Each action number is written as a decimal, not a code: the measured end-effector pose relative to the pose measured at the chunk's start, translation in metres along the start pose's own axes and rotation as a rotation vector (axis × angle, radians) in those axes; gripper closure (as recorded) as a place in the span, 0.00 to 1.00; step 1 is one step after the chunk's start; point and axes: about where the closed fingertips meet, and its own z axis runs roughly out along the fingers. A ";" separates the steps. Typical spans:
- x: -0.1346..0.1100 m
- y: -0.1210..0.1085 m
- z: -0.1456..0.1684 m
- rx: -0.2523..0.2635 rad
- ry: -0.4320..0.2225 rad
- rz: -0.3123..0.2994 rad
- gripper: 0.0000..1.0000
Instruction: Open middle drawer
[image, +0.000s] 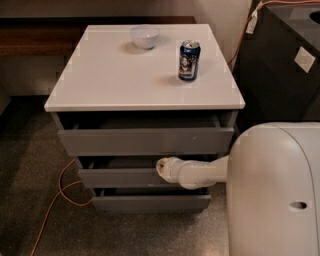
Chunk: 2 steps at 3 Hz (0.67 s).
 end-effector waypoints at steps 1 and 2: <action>0.000 0.000 0.000 0.000 0.000 0.000 1.00; 0.000 0.000 0.000 0.000 0.000 0.000 1.00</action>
Offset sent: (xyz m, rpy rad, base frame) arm -0.0336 -0.0075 -0.0048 0.1513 0.0909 0.0838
